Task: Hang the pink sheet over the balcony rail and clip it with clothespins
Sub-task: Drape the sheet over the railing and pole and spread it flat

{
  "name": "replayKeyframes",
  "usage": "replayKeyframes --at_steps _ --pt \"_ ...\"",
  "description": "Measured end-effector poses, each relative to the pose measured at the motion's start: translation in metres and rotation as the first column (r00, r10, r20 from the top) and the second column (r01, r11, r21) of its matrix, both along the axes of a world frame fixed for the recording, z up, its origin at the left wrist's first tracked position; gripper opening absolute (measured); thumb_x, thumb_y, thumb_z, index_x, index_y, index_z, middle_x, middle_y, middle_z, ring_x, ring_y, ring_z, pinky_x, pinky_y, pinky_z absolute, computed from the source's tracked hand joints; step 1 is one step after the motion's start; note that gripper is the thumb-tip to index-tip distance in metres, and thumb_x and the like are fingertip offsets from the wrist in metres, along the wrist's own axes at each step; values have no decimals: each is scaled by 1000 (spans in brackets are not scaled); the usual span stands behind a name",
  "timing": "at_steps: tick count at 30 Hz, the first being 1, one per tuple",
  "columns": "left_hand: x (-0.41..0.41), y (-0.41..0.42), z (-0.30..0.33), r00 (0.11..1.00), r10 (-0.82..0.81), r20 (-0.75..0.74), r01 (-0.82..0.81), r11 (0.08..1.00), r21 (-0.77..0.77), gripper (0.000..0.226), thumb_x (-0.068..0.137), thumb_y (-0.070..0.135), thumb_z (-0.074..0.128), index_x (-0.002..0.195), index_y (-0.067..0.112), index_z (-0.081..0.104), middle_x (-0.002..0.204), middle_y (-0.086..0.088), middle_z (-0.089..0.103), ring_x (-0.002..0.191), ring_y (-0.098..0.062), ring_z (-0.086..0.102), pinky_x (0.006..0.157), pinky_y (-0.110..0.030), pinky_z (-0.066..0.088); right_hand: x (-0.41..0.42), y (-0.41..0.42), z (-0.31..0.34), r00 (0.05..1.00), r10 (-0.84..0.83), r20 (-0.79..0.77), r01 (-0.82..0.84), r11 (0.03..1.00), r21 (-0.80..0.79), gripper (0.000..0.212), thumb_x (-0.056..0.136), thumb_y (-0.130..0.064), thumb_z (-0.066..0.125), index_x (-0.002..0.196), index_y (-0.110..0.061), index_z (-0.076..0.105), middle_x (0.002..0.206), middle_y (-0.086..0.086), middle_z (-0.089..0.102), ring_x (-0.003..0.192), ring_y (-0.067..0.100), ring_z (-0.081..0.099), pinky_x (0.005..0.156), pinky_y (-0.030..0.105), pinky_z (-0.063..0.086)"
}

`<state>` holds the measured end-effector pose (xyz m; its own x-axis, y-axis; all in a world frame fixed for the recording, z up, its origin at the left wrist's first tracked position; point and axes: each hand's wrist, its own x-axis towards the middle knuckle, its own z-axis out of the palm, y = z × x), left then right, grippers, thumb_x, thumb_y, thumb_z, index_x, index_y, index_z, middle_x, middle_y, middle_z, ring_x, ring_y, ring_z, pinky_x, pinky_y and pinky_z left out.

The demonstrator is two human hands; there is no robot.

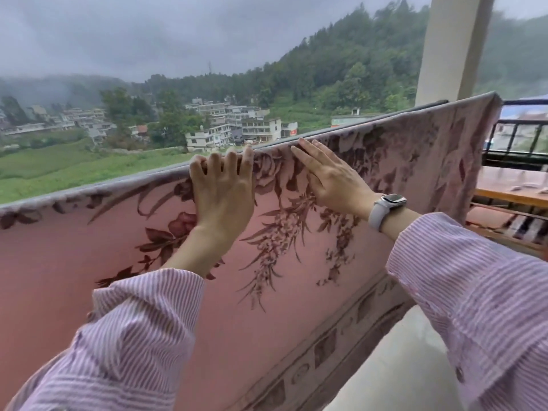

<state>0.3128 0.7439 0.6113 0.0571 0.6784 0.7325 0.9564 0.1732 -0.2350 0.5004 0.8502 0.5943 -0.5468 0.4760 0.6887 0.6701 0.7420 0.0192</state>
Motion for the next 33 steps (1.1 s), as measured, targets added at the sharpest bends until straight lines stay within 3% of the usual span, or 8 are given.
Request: replayKeyframes --at_steps 4,7,12,16,19,22,28,33 --pt "35 41 7 999 38 -27 -38 999 6 42 91 18 42 132 11 36 117 -14 53 104 -34 50 92 -45 34 34 38 0 1000 -17 -12 16 1000 -21 56 88 -10 35 142 -18 21 151 8 22 140 23 14 114 47 16" --pt "59 80 14 994 58 -89 -56 998 31 26 87 22 54 110 8 56 92 -11 66 79 -31 62 73 -37 46 62 77 0 998 -38 -57 36 999 -23 54 88 -16 30 141 -21 24 149 5 26 139 22 17 112 52 18" --pt "115 161 22 991 -44 -123 57 993 104 15 76 20 68 76 6 62 62 -9 64 53 -28 60 50 -26 42 120 149 9 997 -38 -73 36 999 -27 58 83 -27 18 138 -18 30 146 4 33 138 21 22 112 53 19" --pt "175 222 24 983 -88 -158 105 990 98 31 82 36 51 69 9 58 59 -5 62 51 -25 59 48 -26 40 174 202 11 997 -53 -48 51 998 -44 58 84 -26 17 139 -16 29 147 6 31 138 21 22 113 48 20" --pt "215 261 24 985 -40 -170 50 997 57 21 77 30 62 68 11 59 59 -3 62 51 -21 58 49 -24 39 216 234 11 996 -70 -50 67 995 -71 53 88 -16 25 140 -15 27 149 6 27 140 18 17 113 46 20" --pt "252 299 24 988 -39 -149 45 998 34 15 70 18 70 68 8 58 58 -7 61 49 -25 58 49 -25 41 248 263 8 999 -55 2 55 998 34 56 86 -6 32 141 -20 26 148 6 30 139 22 19 114 48 19" --pt "321 362 25 992 -126 3 126 990 63 25 85 23 57 74 0 54 60 -17 59 51 -32 57 47 -31 38 329 348 7 992 -115 -58 108 989 -106 56 92 -6 31 143 -22 17 153 -1 16 141 14 8 116 44 11" --pt "368 411 26 996 -82 18 81 995 61 41 88 36 45 67 4 56 60 -15 62 56 -32 57 55 -35 40 388 428 9 998 -30 -62 27 999 -47 55 90 -13 29 142 -27 19 151 0 23 141 15 10 116 44 3"
